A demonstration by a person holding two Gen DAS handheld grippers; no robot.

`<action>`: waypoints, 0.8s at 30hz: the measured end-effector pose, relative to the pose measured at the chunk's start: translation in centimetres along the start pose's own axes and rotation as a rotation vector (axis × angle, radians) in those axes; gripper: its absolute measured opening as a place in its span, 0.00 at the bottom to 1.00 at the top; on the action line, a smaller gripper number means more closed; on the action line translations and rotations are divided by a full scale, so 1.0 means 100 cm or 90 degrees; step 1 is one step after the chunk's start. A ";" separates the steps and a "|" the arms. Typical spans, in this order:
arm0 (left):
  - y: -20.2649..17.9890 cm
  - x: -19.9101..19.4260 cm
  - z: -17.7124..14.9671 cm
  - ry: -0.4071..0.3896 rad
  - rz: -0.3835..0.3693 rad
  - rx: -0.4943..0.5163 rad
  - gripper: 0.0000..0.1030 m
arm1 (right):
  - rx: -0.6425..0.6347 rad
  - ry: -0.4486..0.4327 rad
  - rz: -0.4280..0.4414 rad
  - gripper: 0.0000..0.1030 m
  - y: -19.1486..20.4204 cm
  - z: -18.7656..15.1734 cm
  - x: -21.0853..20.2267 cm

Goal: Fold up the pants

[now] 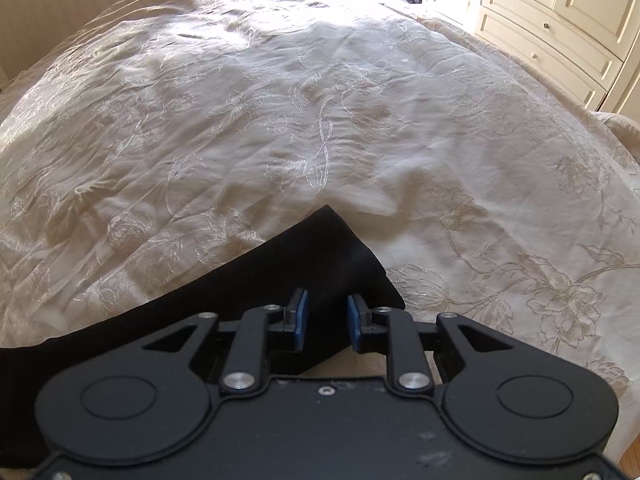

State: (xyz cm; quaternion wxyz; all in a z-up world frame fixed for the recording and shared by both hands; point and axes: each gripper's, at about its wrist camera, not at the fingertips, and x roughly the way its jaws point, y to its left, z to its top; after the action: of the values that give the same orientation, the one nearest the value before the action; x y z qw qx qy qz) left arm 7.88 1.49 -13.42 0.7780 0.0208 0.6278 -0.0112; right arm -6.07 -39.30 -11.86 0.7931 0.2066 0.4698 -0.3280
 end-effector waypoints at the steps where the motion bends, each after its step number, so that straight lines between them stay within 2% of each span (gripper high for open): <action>1: 0.001 -0.003 -0.003 -0.001 -0.001 -0.001 0.19 | -0.003 -0.011 0.003 0.22 0.001 0.001 -0.004; 5: 0.005 -0.018 -0.015 -0.016 0.009 0.003 0.19 | -0.035 -0.051 0.033 0.23 0.009 0.005 -0.019; 11: 0.028 -0.040 -0.012 -0.052 0.043 -0.020 0.19 | -0.110 -0.065 0.117 0.23 0.040 0.004 -0.037; 20: 0.082 -0.045 0.012 -0.073 0.073 -0.062 0.19 | -0.221 -0.025 0.298 0.26 0.131 -0.024 -0.066; 24: 0.112 -0.038 0.023 -0.065 0.071 -0.050 0.19 | -0.264 0.000 0.341 0.27 0.178 -0.047 -0.078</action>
State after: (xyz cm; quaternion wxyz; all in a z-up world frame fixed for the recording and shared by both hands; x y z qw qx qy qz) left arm 9.78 12.53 -9.06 0.8086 0.0241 0.5852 0.0557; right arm 1.15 -21.31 -6.87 0.8761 0.1572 0.4558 -0.0056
